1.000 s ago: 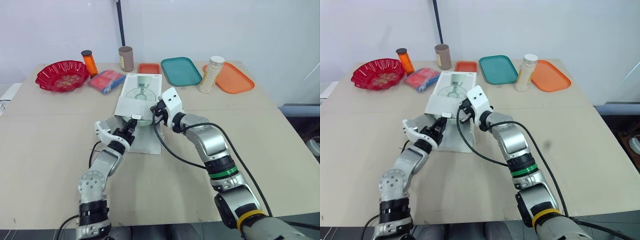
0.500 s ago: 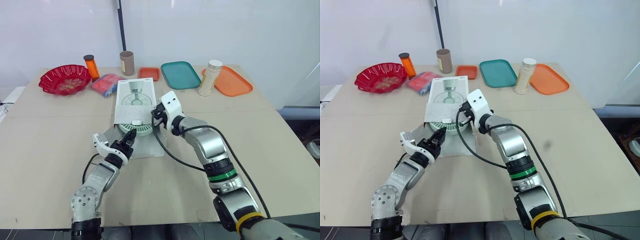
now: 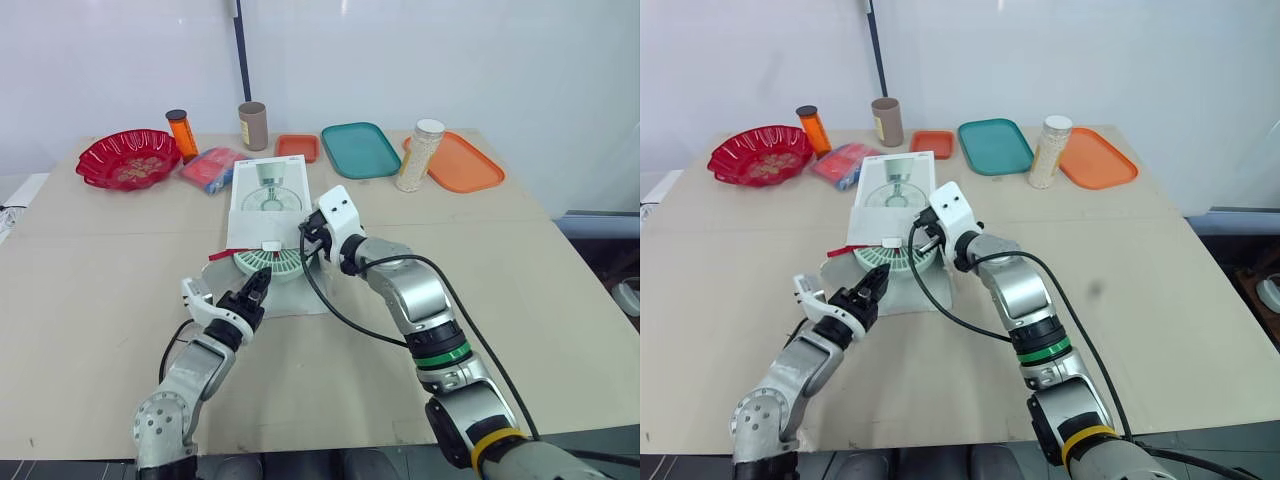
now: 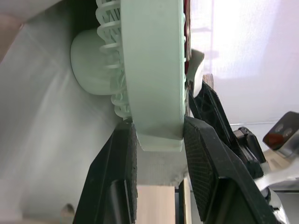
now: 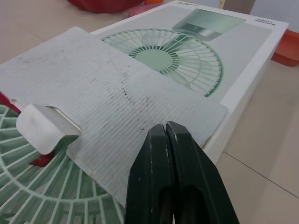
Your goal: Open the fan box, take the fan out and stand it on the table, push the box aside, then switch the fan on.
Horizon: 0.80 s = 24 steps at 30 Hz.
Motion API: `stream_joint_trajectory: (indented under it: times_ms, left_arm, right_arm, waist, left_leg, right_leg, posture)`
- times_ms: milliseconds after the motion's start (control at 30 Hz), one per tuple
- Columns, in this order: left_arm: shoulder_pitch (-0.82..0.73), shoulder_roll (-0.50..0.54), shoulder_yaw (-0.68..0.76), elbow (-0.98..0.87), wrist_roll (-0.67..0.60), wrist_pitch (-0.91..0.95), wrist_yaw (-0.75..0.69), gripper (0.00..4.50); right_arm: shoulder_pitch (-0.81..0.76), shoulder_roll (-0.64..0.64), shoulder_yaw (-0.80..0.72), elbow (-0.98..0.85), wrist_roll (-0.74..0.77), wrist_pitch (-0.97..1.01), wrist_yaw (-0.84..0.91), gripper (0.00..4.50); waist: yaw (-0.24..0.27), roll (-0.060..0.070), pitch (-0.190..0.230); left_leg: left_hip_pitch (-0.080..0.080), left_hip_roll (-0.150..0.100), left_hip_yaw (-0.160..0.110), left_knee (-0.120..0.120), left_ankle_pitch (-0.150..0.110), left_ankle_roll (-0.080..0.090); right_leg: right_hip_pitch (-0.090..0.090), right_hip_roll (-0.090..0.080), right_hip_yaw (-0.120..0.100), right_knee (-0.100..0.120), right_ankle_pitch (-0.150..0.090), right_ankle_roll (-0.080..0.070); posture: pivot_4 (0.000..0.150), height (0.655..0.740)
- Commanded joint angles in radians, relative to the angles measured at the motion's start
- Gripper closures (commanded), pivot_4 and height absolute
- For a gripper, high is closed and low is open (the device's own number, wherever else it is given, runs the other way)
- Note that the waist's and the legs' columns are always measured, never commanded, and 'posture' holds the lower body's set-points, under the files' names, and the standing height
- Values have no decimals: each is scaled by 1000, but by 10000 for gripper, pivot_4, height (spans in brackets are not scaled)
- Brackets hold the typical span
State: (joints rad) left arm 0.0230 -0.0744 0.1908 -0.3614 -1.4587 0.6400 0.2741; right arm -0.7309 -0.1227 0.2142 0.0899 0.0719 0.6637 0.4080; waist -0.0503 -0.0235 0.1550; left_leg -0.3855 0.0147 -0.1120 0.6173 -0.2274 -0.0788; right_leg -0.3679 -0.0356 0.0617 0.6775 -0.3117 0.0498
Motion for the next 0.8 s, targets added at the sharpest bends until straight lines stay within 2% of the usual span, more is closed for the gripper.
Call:
stream_joint_trajectory:
  times_ms: [33,333,367,533,733,800]
  left_arm:
    - [119,47,-1,-18,19,35,83,35158]
    - [141,67,-26,-82,8,27,114,35158]
    - [144,67,-29,-88,7,26,116,30159]
    - [166,96,-36,-125,44,21,105,30159]
    - [172,118,-30,-161,33,-2,80,30159]
    - [172,117,-34,-160,43,-12,81,23083]
  right_arm:
    - [19,6,16,-16,-4,12,3,45000]
    - [22,12,18,-14,-4,9,2,45000]
    - [21,13,17,-14,-4,9,2,45000]
    - [22,12,16,-11,-5,9,2,45000]
    - [21,16,17,-10,-3,7,4,45000]
    - [21,18,18,-7,-3,5,4,45000]
  waist:
    - [0,0,0]
    - [0,0,0]
    - [0,0,0]
    - [0,0,0]
    - [1,1,1]
    - [2,0,1]
  left_leg:
    - [0,0,0,0,0,0]
    - [0,1,0,0,-1,0]
    - [0,1,0,0,-1,0]
    - [0,1,0,-1,-1,-1]
    - [0,1,1,-1,-1,-1]
    - [-1,1,1,-1,-1,-1]
  right_leg:
    - [0,0,0,0,0,0]
    - [0,1,0,-1,0,0]
    - [-1,1,0,-1,0,-1]
    - [-1,1,1,-2,0,-1]
    - [-1,1,1,-2,0,-1]
    - [-1,1,1,-2,0,-1]
  posture:
    - [1500,7400]
    - [1500,7400]
    - [1500,7400]
    - [1500,7400]
    - [1500,7400]
    - [1500,7400]
